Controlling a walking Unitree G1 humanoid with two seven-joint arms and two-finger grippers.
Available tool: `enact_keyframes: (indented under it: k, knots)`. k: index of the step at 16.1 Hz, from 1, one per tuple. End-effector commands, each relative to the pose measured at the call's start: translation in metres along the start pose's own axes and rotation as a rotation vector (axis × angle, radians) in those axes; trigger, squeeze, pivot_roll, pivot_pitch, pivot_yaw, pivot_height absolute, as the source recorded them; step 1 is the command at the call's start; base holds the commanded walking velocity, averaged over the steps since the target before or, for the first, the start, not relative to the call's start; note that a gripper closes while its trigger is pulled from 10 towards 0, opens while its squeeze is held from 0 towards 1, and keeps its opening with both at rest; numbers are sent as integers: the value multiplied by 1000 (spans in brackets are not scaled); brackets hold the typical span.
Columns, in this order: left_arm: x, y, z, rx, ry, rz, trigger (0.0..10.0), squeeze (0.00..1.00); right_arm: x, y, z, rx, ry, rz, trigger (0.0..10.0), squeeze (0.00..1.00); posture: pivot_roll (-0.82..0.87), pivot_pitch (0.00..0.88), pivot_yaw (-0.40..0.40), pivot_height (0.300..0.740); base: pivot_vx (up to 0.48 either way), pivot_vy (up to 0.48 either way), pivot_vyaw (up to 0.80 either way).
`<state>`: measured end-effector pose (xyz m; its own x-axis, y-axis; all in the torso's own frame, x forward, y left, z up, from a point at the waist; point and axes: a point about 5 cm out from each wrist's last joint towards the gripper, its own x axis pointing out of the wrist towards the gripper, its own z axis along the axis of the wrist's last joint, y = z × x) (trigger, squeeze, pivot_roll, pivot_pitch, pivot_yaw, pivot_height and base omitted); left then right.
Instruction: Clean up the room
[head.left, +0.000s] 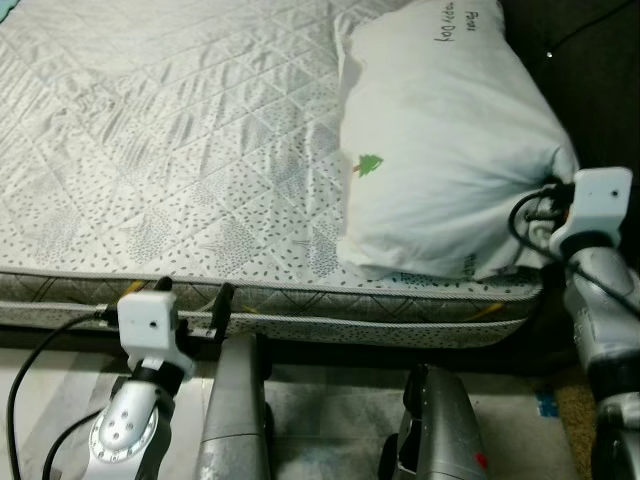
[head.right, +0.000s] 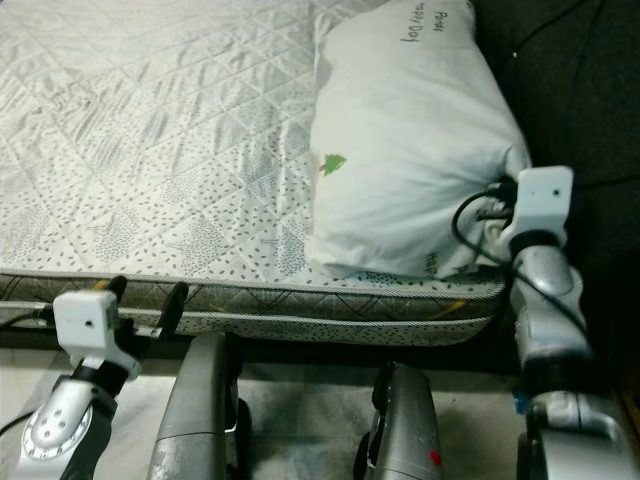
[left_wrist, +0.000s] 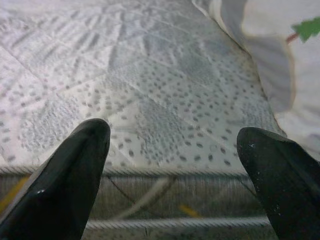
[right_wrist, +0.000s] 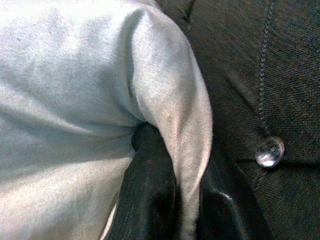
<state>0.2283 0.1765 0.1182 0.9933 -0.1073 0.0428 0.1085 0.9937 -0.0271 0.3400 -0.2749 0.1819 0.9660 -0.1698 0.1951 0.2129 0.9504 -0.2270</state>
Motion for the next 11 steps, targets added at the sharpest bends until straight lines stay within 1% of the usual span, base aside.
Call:
enact_keyframes:
  k: [1, 2, 4, 5, 6, 7, 9, 10, 11]
  knots:
    - [-2, 2, -3, 6, 26, -8, 10000, 0, -14, 7, 14, 44, -66, -17, 0, 0, 127, 229, 34, 543, 0, 0, 0]
    - [-2, 2, -3, 8, 27, -12, 10000, 0, -22, 15, 14, 57, -66, 0, 0, 0, 126, 229, 35, 543, 0, 0, 0]
    - [-2, 1, -3, 9, 31, -20, 10000, 0, -46, 44, 17, 94, -76, 69, 0, 0, 126, 229, 38, 543, 0, 0, 0]
    - [-2, 1, -3, 9, 31, -20, 10000, 0, -51, 51, 18, 102, -72, 89, 0, 0, 126, 230, 37, 543, 0, 0, 0]
    - [-2, 2, -3, 8, 31, -19, 10000, 0, -62, 65, 17, 115, -64, 142, 0, 0, 128, 229, 35, 543, 0, 0, 0]
    - [-3, 2, -4, 8, 32, -16, 10000, 0, -72, 76, 13, 134, -31, 175, 0, 0, 131, 226, 33, 543, 0, 0, 0]
    - [-2, 1, -4, 7, 32, -14, 10000, 0, -76, 81, 11, 146, 0, 186, 0, 0, 132, 223, 32, 543, 0, 0, 0]
    - [-2, 1, -4, 4, 31, -12, 10000, 0, -71, 82, 10, 146, 19, 185, 0, 0, 131, 220, 30, 543, 0, 0, 0]
    - [-1, 0, -4, 3, 28, -11, 10000, 0, -58, 80, 11, 120, 25, 188, 0, 0, 131, 216, 27, 543, 0, 0, 0]
